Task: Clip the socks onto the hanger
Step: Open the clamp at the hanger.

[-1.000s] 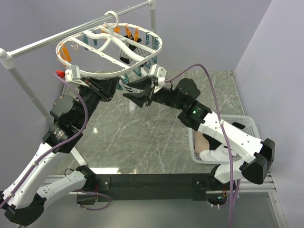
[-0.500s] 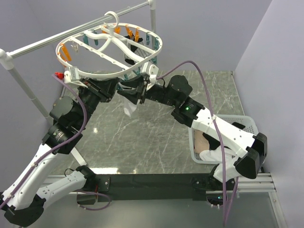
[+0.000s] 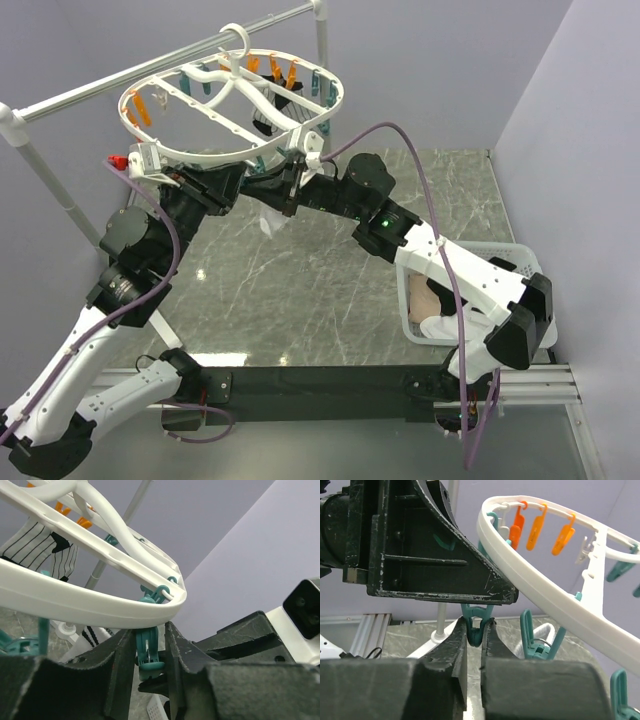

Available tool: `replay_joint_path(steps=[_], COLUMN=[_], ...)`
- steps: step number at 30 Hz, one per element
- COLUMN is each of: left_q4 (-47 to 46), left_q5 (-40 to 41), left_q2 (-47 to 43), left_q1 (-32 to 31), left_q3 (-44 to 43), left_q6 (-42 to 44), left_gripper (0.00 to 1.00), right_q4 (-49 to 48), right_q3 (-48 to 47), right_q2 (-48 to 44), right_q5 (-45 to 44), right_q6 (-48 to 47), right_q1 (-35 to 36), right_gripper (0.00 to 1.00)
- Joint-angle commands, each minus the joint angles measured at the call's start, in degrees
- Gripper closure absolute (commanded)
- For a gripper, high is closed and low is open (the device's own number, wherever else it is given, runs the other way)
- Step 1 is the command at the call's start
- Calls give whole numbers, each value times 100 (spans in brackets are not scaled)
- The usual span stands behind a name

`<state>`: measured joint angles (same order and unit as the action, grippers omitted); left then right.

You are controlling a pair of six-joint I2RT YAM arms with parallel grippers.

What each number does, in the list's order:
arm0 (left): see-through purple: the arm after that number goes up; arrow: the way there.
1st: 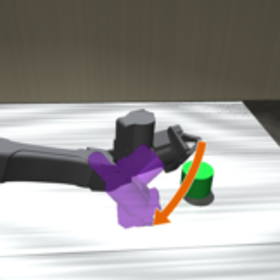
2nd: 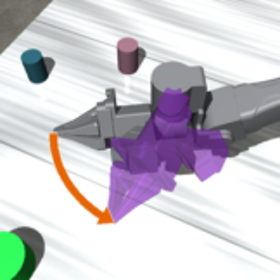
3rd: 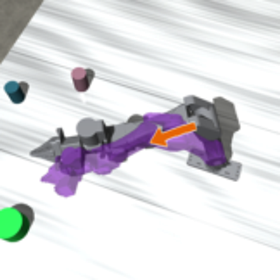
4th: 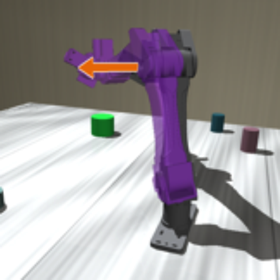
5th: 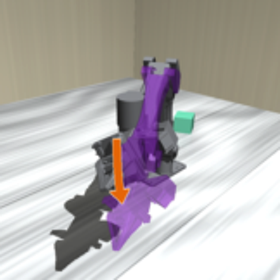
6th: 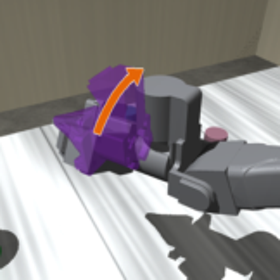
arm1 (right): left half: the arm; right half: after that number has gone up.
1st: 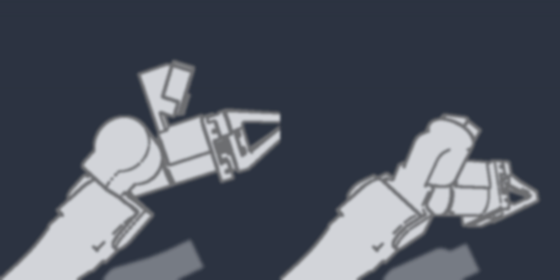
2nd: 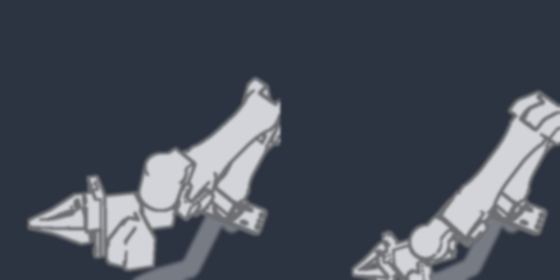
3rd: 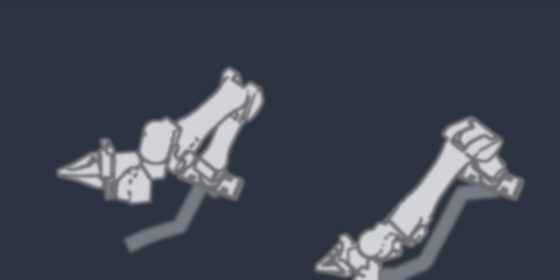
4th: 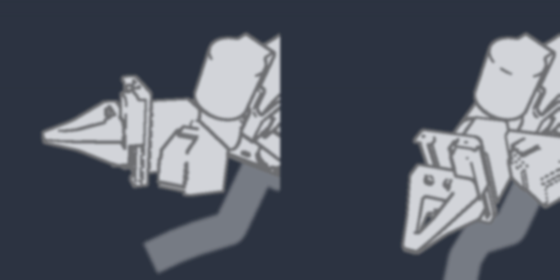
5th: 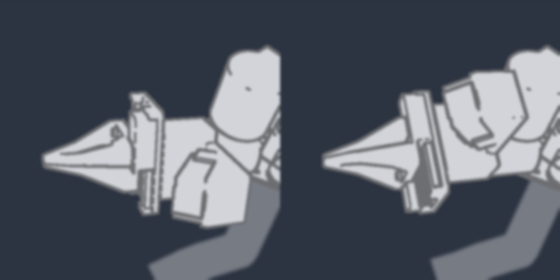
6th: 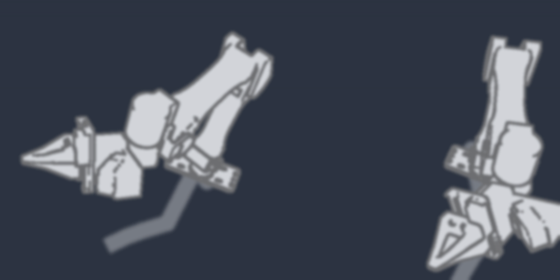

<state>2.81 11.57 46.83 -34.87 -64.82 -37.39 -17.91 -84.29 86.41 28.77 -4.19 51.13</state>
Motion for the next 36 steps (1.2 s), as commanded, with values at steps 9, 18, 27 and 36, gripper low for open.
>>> replay_joint_path(steps=[9, 18, 27, 36], left_q4=[-483, -782, -983, -1686], left_q5=[-366, -1236, -1271, -1342], left_q2=[-622, -1079, -1369, -1782], left_q1=[-2, -2, -2, -2], left_q3=[329, 716, 1128, 1638], left_q6=[776, 1093, 971, 461], left_gripper=[33, 28, 30, 30], right_q4=[-537, -696, -783, -1618], right_q3=[-474, -667, -641, -439], right_q2=[209, 359, 288, 447], right_q5=[1294, 1947, 2238, 2554], right_q6=[1682, 2536, 3134, 4548], right_q1=[-340, -402, -429, -420], right_gripper=[100, 100, 100, 100])
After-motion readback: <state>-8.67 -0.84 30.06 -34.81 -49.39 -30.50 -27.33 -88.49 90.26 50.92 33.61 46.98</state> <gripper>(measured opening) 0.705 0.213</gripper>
